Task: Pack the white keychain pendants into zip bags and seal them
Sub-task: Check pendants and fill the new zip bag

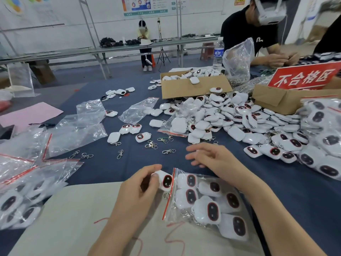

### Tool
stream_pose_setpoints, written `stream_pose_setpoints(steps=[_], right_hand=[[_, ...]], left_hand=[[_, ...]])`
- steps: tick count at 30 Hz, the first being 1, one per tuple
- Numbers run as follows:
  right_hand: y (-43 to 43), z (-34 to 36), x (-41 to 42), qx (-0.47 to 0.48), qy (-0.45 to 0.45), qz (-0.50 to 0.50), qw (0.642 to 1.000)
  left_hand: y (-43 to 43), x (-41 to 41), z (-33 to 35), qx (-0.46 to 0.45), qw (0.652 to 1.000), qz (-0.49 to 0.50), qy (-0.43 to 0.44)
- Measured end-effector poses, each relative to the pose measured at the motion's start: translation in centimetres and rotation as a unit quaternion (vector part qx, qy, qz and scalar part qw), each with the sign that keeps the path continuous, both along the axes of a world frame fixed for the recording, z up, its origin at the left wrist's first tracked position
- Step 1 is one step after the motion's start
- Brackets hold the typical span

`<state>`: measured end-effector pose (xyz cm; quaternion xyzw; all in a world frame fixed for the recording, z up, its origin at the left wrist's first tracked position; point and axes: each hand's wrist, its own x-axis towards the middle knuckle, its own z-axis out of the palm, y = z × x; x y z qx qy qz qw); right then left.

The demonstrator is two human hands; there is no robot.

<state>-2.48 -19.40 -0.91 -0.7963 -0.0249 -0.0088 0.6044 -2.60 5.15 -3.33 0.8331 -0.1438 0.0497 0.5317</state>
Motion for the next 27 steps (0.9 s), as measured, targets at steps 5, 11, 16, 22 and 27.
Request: stream_pose_setpoints(steps=[5, 11, 16, 22, 27], right_hand=[[0.3, 0.1, -0.3, -0.067, 0.06, 0.076, 0.993], [0.3, -0.2, 0.1, -0.076, 0.046, 0.104, 0.991], [0.6, -0.5, 0.3, -0.063, 0.017, 0.096, 0.993], [1.1, -0.4, 0.2, -0.091, -0.012, 0.101, 0.991], [1.3, -0.5, 0.4, -0.105, 0.001, 0.092, 0.99]], left_hand=[[-0.4, 0.0, 0.3, -0.047, 0.995, -0.035, 0.084], [-0.3, 0.4, 0.1, -0.108, 0.976, -0.08, 0.173], [-0.5, 0.5, -0.3, -0.117, 0.971, -0.089, 0.188], [-0.8, 0.1, -0.1, -0.107, 0.978, -0.087, 0.158], [-0.7, 0.1, 0.0, -0.089, 0.98, -0.086, 0.157]])
